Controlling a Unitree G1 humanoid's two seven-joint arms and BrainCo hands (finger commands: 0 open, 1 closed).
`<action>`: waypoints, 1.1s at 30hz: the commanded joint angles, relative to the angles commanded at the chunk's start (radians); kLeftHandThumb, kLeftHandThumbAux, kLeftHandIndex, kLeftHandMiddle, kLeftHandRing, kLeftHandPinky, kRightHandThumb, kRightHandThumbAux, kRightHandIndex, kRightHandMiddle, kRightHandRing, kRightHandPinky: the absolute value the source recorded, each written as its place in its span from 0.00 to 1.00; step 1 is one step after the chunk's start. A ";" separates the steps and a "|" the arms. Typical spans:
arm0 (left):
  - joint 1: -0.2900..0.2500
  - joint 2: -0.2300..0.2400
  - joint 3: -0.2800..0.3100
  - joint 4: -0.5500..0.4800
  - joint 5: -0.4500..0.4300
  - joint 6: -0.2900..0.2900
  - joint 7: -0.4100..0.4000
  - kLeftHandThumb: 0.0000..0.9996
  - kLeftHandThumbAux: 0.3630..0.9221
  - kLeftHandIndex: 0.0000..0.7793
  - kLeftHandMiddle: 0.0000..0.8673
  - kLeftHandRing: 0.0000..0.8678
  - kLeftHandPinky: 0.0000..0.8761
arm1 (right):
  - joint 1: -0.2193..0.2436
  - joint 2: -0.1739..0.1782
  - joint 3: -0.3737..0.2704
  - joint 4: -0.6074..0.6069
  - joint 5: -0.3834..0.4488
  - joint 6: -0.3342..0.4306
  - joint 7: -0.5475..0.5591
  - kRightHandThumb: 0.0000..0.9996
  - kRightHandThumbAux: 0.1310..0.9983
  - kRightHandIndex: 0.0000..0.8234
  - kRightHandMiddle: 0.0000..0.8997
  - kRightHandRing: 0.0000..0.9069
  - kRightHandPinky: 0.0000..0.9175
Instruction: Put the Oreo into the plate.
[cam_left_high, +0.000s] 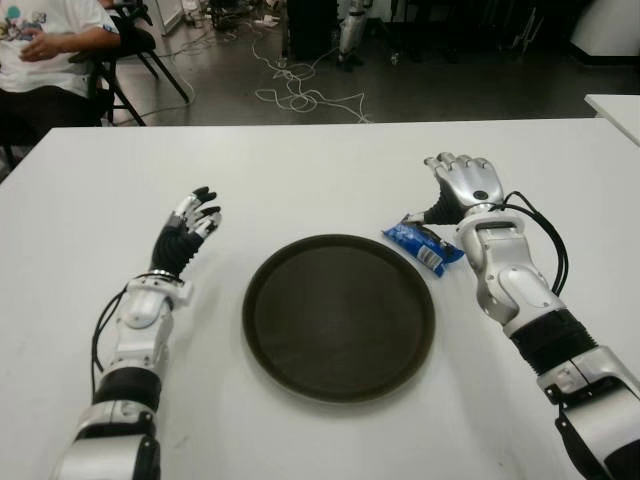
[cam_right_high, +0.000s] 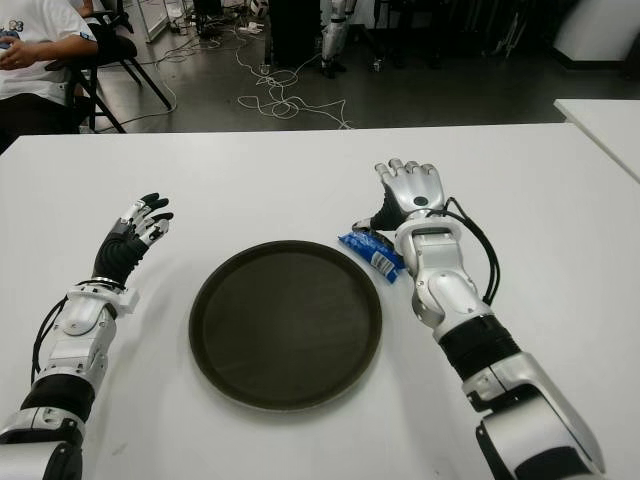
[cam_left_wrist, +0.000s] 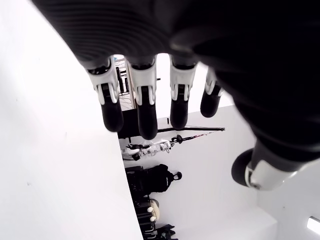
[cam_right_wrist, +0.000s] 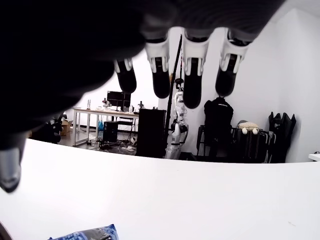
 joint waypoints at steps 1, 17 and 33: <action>0.000 -0.001 0.000 -0.002 -0.001 0.000 -0.001 0.18 0.33 0.09 0.16 0.16 0.17 | -0.001 0.001 0.001 0.001 0.001 0.002 -0.001 0.00 0.39 0.19 0.21 0.21 0.23; 0.003 0.001 0.004 0.002 -0.003 -0.005 -0.001 0.18 0.38 0.09 0.17 0.16 0.19 | -0.037 0.007 0.005 0.090 0.047 -0.021 -0.015 0.00 0.41 0.18 0.17 0.18 0.20; 0.000 0.001 -0.003 0.000 0.012 -0.009 0.015 0.19 0.42 0.10 0.19 0.18 0.21 | -0.093 0.059 0.039 0.287 0.117 -0.088 -0.075 0.00 0.41 0.19 0.19 0.20 0.25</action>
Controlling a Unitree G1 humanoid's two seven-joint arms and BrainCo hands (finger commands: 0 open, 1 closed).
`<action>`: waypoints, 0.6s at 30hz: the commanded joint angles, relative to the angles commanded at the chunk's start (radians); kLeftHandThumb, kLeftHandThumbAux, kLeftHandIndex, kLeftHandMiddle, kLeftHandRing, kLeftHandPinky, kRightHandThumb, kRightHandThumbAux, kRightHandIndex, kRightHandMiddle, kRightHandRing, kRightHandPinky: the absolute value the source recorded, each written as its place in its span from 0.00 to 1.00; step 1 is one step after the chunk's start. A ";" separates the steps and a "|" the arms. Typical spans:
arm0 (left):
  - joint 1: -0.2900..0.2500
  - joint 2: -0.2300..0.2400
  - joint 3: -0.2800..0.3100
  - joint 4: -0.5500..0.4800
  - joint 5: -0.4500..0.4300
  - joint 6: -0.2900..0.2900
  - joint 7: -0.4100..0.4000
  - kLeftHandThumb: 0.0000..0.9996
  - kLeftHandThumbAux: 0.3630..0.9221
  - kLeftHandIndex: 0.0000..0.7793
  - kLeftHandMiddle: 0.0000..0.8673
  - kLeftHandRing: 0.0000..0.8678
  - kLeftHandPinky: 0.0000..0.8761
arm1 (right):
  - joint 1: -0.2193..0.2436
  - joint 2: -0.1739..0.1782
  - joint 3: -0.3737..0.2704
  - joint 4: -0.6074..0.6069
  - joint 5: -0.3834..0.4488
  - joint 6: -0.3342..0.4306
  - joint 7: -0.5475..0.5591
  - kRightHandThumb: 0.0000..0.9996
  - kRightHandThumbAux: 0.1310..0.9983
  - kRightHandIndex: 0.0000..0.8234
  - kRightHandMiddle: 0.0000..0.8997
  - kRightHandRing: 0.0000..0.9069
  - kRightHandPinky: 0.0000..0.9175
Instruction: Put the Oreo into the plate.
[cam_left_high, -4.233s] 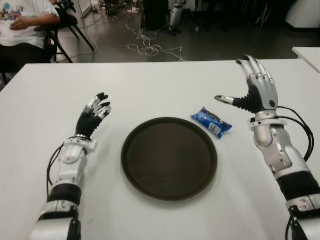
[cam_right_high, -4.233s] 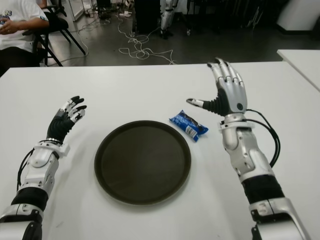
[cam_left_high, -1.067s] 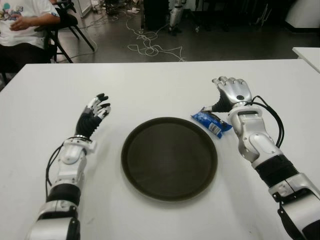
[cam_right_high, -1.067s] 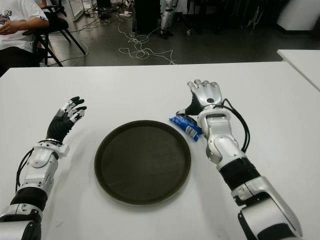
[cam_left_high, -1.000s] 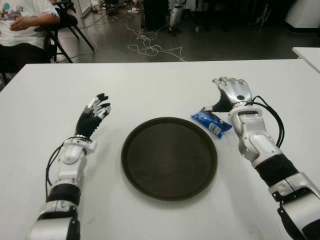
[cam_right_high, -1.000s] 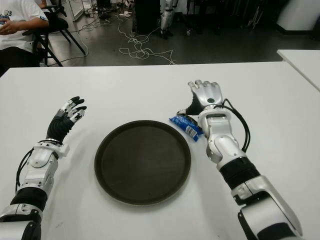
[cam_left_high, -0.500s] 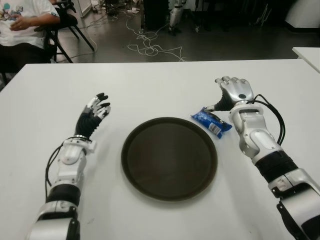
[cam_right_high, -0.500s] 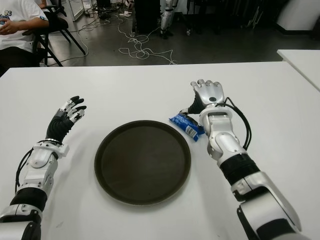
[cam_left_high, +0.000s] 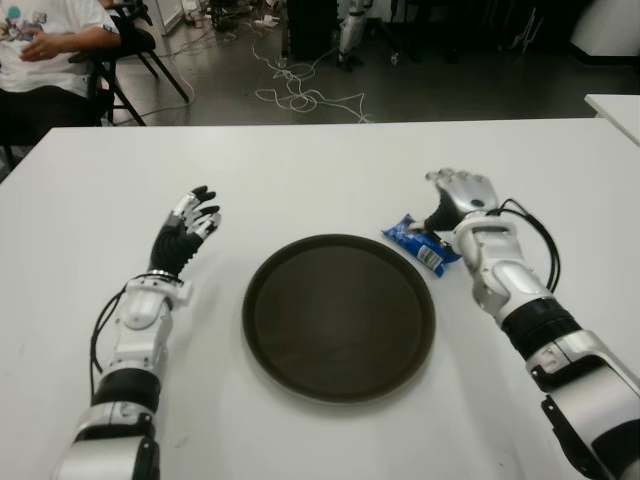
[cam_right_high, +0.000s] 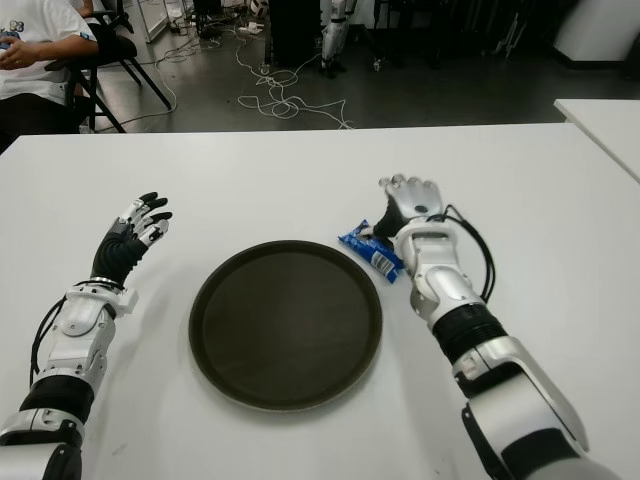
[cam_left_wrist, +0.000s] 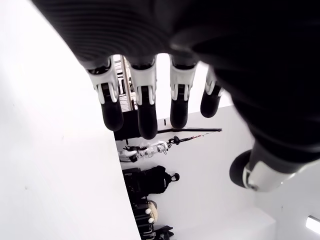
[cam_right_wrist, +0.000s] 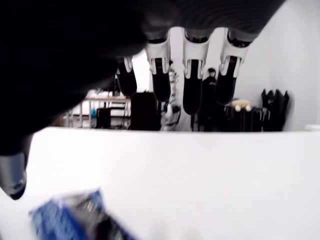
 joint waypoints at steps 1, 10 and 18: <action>0.000 0.000 0.000 -0.001 0.002 0.000 0.001 0.19 0.42 0.10 0.18 0.18 0.21 | -0.003 0.001 0.003 0.009 0.003 -0.004 -0.003 0.00 0.41 0.19 0.19 0.20 0.25; 0.008 -0.003 0.000 -0.011 0.004 0.001 0.004 0.20 0.37 0.09 0.16 0.17 0.19 | -0.022 0.012 0.030 0.052 0.014 -0.010 0.006 0.00 0.40 0.18 0.18 0.19 0.23; 0.013 -0.006 0.003 -0.018 -0.001 0.002 0.003 0.19 0.33 0.08 0.16 0.16 0.16 | -0.034 0.024 0.050 0.084 0.026 -0.010 0.018 0.00 0.40 0.19 0.18 0.20 0.26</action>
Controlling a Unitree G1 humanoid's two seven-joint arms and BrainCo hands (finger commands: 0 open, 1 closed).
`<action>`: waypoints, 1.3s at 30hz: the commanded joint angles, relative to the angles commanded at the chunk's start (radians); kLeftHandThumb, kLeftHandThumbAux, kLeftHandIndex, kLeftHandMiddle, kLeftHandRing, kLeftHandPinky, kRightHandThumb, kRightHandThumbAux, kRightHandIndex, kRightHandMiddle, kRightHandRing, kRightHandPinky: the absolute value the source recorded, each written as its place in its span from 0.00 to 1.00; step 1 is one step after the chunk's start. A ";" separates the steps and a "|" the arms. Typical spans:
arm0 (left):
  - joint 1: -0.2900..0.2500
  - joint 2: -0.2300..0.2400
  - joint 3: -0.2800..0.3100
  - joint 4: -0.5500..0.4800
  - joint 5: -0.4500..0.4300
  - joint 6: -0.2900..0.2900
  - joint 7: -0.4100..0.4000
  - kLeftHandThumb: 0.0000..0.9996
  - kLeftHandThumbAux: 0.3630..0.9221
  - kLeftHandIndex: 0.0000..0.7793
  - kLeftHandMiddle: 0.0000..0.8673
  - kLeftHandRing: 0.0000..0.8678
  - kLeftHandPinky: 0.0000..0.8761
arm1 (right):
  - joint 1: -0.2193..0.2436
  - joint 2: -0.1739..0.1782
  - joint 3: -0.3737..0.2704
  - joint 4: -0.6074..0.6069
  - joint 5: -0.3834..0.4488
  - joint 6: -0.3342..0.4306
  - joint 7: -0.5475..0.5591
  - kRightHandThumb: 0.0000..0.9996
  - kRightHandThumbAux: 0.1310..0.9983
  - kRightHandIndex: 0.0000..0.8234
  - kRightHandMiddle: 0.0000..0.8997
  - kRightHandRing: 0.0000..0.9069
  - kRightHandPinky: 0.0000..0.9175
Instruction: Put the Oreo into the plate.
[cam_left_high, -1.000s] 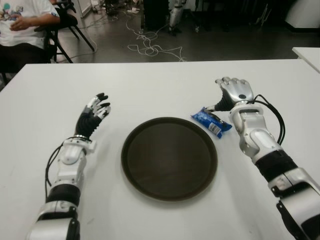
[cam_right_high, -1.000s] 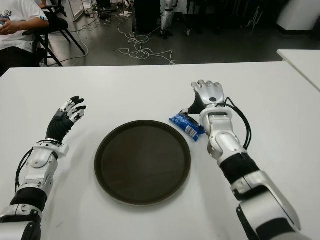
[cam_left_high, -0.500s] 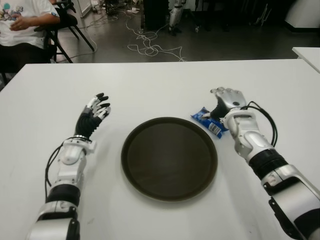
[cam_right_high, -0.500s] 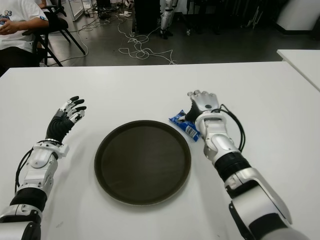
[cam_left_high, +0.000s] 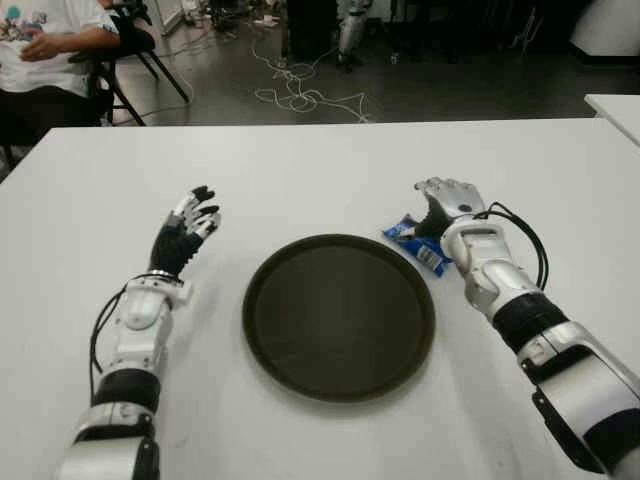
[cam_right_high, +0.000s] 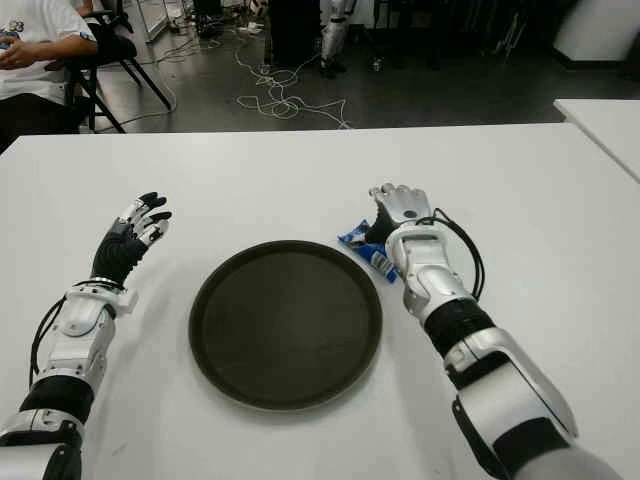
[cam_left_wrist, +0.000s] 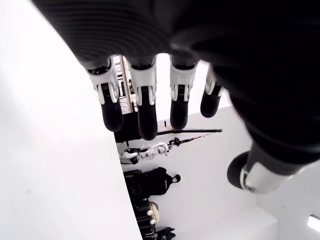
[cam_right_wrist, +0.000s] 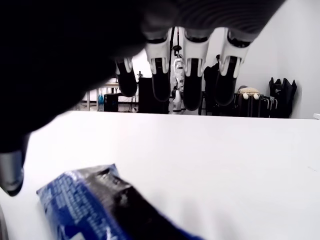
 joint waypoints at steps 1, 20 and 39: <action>0.000 0.000 0.001 0.000 -0.001 0.001 -0.001 0.19 0.33 0.08 0.16 0.16 0.17 | -0.002 0.001 0.002 0.003 0.001 0.001 0.002 0.00 0.40 0.18 0.18 0.20 0.27; -0.006 0.005 0.001 0.012 0.001 -0.007 0.000 0.20 0.35 0.10 0.17 0.17 0.18 | -0.024 0.033 0.026 0.066 0.030 0.022 -0.005 0.00 0.40 0.12 0.13 0.15 0.21; 0.000 0.008 0.006 0.004 -0.006 -0.001 -0.005 0.19 0.37 0.09 0.17 0.16 0.17 | -0.037 0.044 0.042 0.098 0.034 0.032 -0.009 0.00 0.38 0.09 0.12 0.13 0.16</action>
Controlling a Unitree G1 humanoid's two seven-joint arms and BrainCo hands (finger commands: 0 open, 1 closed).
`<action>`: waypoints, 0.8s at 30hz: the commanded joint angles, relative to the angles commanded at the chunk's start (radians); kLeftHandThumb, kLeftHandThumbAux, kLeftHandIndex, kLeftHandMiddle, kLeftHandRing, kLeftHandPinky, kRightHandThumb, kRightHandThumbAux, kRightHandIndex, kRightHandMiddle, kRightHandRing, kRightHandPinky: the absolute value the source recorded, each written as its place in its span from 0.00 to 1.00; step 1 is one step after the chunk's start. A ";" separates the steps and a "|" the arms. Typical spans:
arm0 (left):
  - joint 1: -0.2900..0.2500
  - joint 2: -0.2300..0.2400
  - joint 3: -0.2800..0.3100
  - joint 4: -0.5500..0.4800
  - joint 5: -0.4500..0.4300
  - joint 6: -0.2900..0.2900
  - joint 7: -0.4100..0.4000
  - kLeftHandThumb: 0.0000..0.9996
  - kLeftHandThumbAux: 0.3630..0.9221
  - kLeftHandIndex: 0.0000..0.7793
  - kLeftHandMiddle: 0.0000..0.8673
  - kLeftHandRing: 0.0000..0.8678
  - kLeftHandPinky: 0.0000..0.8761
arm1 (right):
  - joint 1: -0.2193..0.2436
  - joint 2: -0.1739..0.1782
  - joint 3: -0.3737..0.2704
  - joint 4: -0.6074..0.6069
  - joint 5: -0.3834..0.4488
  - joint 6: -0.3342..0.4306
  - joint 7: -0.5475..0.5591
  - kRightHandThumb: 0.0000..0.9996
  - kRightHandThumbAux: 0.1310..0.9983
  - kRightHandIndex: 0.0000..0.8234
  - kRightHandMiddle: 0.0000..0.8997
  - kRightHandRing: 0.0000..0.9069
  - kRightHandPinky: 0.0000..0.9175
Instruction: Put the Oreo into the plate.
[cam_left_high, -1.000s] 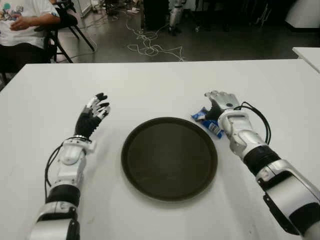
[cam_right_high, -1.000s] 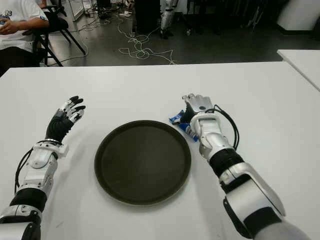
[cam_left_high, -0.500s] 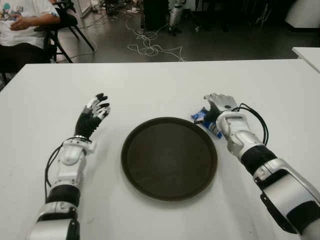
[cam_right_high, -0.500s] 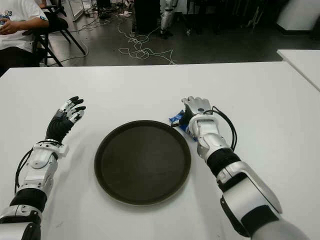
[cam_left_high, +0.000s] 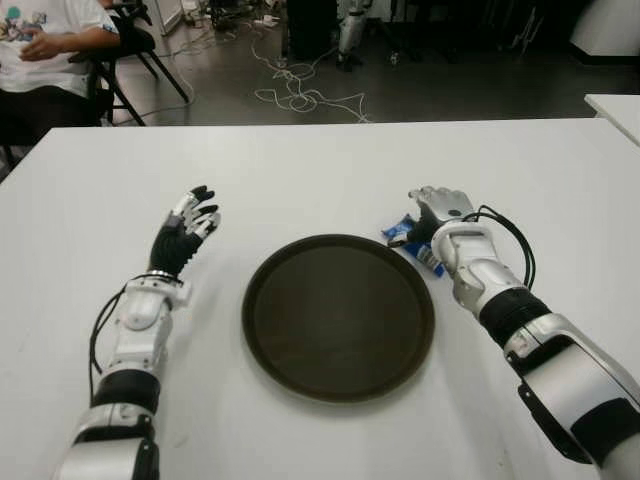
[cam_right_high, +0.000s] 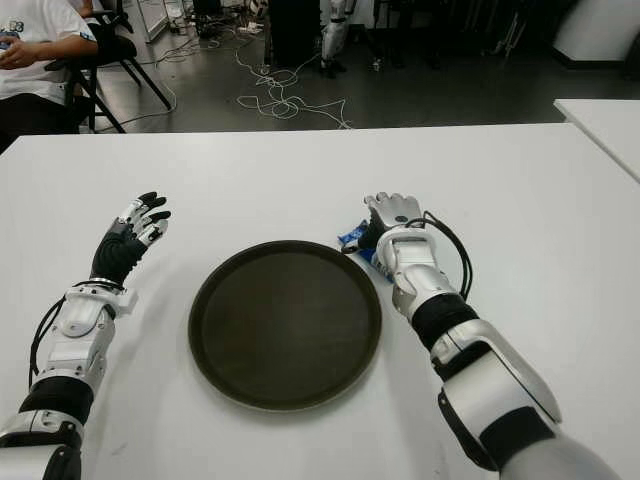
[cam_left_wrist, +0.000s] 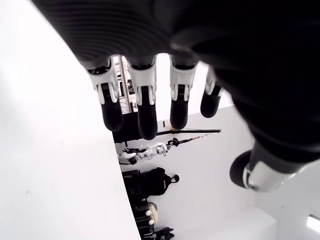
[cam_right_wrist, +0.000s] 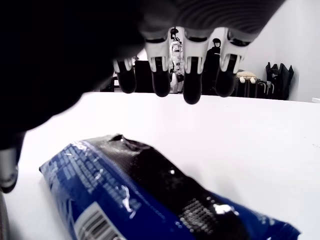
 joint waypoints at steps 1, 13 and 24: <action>0.000 0.000 0.001 0.000 -0.001 0.000 0.000 0.19 0.36 0.10 0.17 0.16 0.17 | -0.001 0.000 0.000 0.003 0.000 -0.001 0.000 0.00 0.38 0.09 0.12 0.13 0.16; 0.002 0.001 0.000 -0.001 0.005 -0.001 0.009 0.19 0.36 0.10 0.17 0.16 0.17 | -0.012 0.006 -0.005 0.046 0.010 -0.016 -0.032 0.00 0.39 0.12 0.13 0.16 0.23; -0.002 0.004 0.001 0.008 0.005 -0.008 0.005 0.19 0.40 0.10 0.17 0.16 0.17 | -0.022 -0.007 -0.004 0.056 0.026 -0.034 -0.040 0.00 0.42 0.18 0.16 0.19 0.27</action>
